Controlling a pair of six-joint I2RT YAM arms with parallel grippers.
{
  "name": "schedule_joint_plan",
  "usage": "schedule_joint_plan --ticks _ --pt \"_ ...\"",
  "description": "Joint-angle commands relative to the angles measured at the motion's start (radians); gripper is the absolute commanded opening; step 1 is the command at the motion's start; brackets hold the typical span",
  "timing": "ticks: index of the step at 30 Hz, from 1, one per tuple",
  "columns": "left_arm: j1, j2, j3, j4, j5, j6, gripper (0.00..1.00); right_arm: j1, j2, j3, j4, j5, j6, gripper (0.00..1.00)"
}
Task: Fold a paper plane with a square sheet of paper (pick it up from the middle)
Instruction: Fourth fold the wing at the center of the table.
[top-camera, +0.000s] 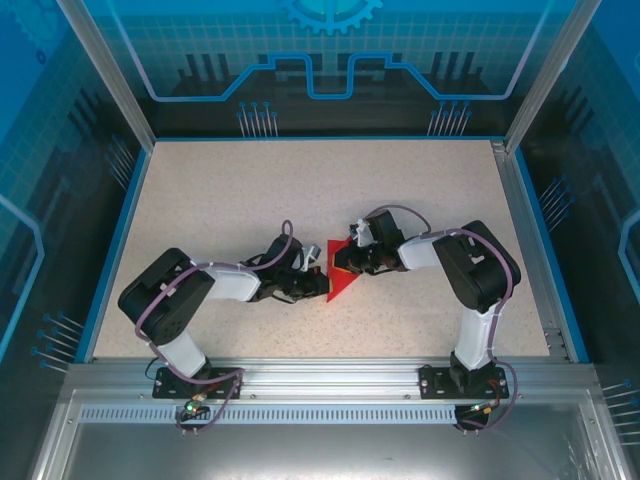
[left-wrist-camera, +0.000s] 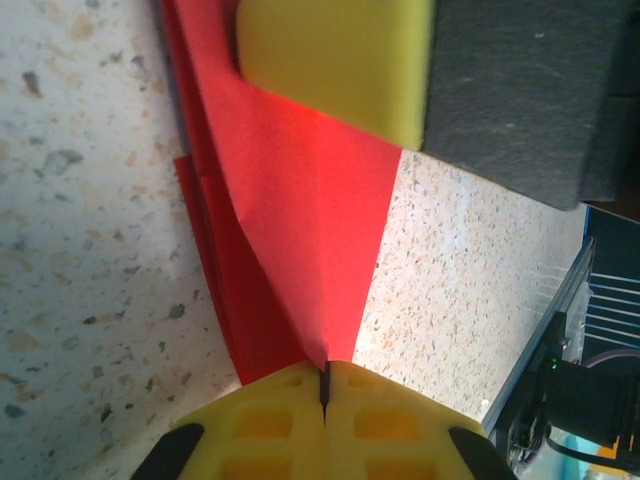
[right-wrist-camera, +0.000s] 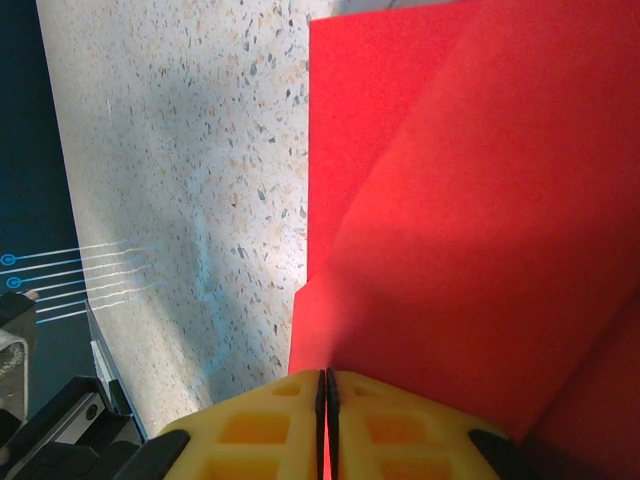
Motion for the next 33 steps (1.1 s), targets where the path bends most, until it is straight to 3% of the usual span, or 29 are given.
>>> schedule_joint_plan --ticks 1,9,13,22,29,33 --pt "0.007 0.027 0.001 -0.016 0.051 0.038 0.01 0.001 0.054 -0.041 -0.082 0.062 -0.029 0.12" --pt "0.008 0.087 0.014 -0.071 0.157 0.096 0.03 0.0 0.074 -0.047 -0.08 0.072 -0.03 0.12" --pt "0.008 0.08 0.004 -0.089 0.168 0.098 0.1 0.001 0.071 -0.052 -0.083 0.074 -0.035 0.12" --pt "0.008 0.05 0.005 -0.112 0.181 0.096 0.1 0.002 0.064 -0.05 -0.095 0.08 -0.042 0.12" --pt "0.008 0.044 -0.008 -0.128 0.185 0.103 0.17 0.001 0.069 -0.053 -0.098 0.083 -0.046 0.12" --pt "0.008 0.046 0.002 -0.149 0.197 0.119 0.1 0.001 0.073 -0.05 -0.1 0.086 -0.045 0.12"
